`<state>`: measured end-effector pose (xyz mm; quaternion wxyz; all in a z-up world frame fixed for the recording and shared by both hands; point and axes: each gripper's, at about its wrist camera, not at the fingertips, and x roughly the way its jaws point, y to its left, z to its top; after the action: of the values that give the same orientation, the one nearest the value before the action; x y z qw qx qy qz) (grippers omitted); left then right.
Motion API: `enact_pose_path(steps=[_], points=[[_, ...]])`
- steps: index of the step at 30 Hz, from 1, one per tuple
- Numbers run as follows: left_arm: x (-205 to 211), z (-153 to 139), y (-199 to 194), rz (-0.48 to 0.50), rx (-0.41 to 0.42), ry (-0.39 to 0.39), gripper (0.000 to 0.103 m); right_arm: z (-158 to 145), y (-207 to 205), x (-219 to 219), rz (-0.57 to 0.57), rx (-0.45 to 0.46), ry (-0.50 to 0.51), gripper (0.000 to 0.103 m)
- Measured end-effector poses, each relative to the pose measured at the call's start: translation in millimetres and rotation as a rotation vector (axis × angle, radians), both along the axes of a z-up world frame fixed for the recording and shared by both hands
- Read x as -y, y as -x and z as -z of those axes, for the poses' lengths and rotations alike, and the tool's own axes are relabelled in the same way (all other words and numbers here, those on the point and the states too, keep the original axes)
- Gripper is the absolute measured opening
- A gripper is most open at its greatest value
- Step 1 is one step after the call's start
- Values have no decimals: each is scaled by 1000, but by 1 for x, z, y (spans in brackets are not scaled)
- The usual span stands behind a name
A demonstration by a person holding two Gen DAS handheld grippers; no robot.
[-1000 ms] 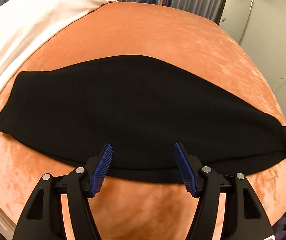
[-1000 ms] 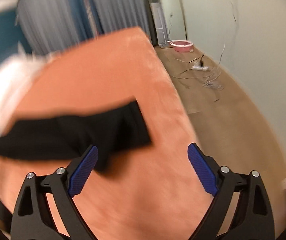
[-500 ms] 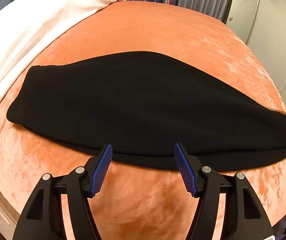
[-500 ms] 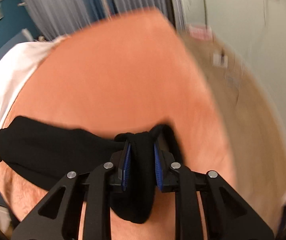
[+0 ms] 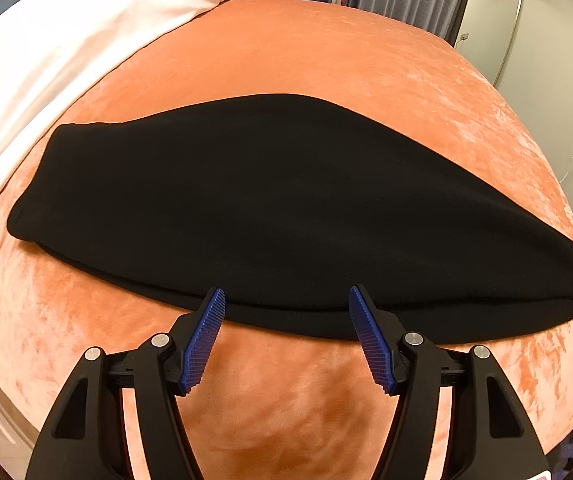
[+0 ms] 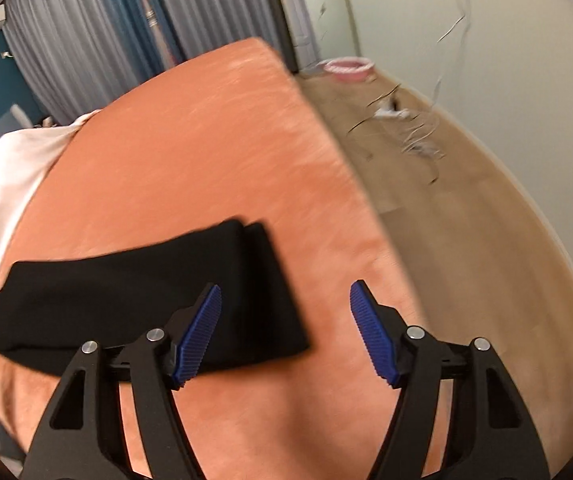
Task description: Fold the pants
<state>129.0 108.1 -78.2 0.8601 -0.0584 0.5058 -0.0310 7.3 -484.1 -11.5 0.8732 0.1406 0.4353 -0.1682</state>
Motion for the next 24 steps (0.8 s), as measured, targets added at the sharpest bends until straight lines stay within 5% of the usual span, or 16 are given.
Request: enact_pose_path(steps=[3,4,5,6,11,14,17,20,24], points=[[11,-2,2,15,6,13,62,10,-25,-15,-21,-56,58,68],[15,-3,3,20,6,17,62,16,-35,-18,-59,-67,56,55],[19,-3,4,24,6,15,62,16,-41,-19,-95,-84,49,20],[21,-4,4,26,5,12,62,14,-52,-24,-120,-100,58,8],[14,-11,6,8,16,-1,62,-79,-64,-63,-227,114,290,9],[2,-10,7,-13,19,6,67,-53,-61,-41,-140,-48,500,20],[-7,-3,6,-36,4,26,68,-2,-42,7,-3,-192,383,28],[-20,4,3,-74,-8,27,68,-10,5,-6,39,-44,217,29],[-42,10,-4,-138,-14,105,68,-5,20,-75,-122,13,72,44]])
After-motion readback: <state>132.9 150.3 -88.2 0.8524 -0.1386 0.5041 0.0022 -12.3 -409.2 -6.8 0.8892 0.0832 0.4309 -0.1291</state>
